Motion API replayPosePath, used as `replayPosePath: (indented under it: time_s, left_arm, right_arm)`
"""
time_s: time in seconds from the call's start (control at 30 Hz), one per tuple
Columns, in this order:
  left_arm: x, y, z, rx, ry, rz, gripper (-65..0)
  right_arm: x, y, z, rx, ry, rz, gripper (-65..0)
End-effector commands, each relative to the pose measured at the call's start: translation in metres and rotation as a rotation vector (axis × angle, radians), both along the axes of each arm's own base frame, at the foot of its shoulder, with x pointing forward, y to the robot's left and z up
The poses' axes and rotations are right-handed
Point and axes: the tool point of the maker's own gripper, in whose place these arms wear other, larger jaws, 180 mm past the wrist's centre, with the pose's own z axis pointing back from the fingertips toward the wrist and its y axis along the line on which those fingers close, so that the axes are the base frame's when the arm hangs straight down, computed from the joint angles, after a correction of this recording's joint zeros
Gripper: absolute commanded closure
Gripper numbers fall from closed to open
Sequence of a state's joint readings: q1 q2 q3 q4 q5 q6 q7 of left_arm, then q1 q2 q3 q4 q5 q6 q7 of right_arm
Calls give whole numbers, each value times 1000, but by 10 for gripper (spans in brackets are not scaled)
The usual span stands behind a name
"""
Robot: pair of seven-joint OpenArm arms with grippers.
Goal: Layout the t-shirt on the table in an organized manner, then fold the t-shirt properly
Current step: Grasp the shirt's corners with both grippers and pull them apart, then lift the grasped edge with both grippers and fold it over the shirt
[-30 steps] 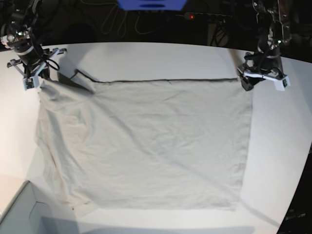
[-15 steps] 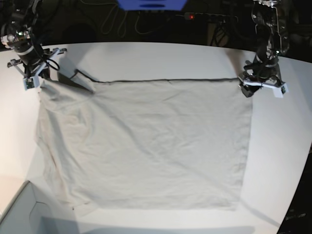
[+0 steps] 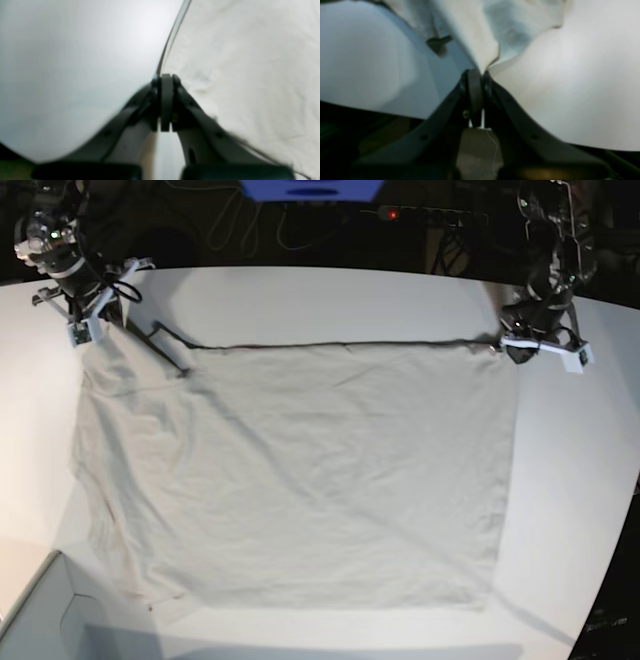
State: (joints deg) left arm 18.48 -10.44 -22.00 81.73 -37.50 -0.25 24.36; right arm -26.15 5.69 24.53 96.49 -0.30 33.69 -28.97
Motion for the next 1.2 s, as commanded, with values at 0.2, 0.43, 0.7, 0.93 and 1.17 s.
replayPosePath:
  time_s: [0.2, 0.43, 0.7, 0.93, 1.17]
  left_arm:
    - [2, 48, 46, 105, -106, 73, 0]
    - [-7, 61, 49, 122, -102, 103, 0]
    - [-14, 56, 65, 153, -124, 72, 0]
    - [0, 62, 72, 171, -147, 67, 0]
    - [27, 59, 89, 167, -216, 65, 0]
  right_arm:
    - [-13, 21, 22, 19, -30, 112, 0]
    - [-14, 31, 39, 13, -68, 101, 0]
    - [-23, 34, 41, 16, -61, 105, 0]
    - [-6, 33, 48, 11, -106, 104, 0]
    - [51, 32, 80, -10, -257, 109, 0]
